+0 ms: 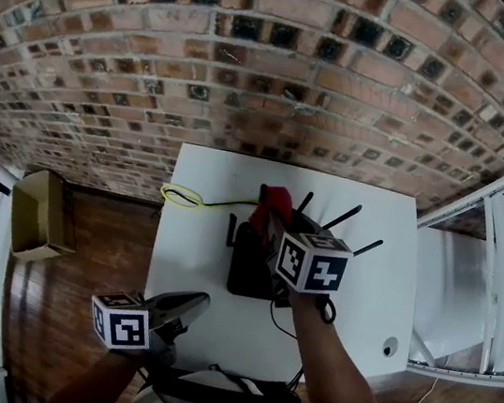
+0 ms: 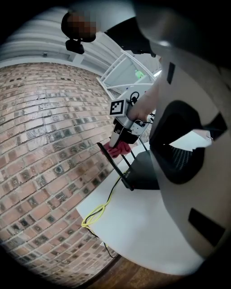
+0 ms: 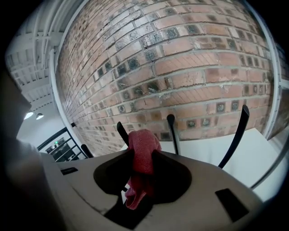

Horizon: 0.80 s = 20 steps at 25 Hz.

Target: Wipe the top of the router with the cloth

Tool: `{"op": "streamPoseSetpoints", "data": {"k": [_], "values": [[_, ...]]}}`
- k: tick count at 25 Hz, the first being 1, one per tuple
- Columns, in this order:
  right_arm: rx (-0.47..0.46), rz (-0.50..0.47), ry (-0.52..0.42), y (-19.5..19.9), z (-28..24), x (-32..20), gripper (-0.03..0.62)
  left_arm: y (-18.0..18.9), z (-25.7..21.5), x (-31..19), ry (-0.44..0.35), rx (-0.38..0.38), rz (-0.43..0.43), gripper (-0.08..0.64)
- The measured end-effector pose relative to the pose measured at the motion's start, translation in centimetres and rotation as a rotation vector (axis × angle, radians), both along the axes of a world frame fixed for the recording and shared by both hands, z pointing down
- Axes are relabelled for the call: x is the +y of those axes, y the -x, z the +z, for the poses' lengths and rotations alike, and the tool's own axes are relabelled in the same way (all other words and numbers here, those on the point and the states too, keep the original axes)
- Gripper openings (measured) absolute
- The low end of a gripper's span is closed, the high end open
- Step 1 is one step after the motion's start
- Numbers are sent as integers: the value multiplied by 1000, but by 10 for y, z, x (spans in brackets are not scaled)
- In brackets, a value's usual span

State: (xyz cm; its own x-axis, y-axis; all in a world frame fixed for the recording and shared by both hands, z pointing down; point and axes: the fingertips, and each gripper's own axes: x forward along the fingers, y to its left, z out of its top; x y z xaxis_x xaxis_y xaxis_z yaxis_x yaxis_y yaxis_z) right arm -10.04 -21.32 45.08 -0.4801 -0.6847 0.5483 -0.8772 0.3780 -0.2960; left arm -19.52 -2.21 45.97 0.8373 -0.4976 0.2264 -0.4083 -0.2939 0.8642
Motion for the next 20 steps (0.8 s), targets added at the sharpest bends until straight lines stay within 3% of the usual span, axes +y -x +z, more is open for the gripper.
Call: {"op": "streamPoseSetpoints", "data": {"k": [11,20], "values": [[23,1,85,0,36,6,141,2,0,0,-6,0,2,23],[69,27,232,-6,90,11,142,5,-1,0,-3,-4,-4,23]]}}
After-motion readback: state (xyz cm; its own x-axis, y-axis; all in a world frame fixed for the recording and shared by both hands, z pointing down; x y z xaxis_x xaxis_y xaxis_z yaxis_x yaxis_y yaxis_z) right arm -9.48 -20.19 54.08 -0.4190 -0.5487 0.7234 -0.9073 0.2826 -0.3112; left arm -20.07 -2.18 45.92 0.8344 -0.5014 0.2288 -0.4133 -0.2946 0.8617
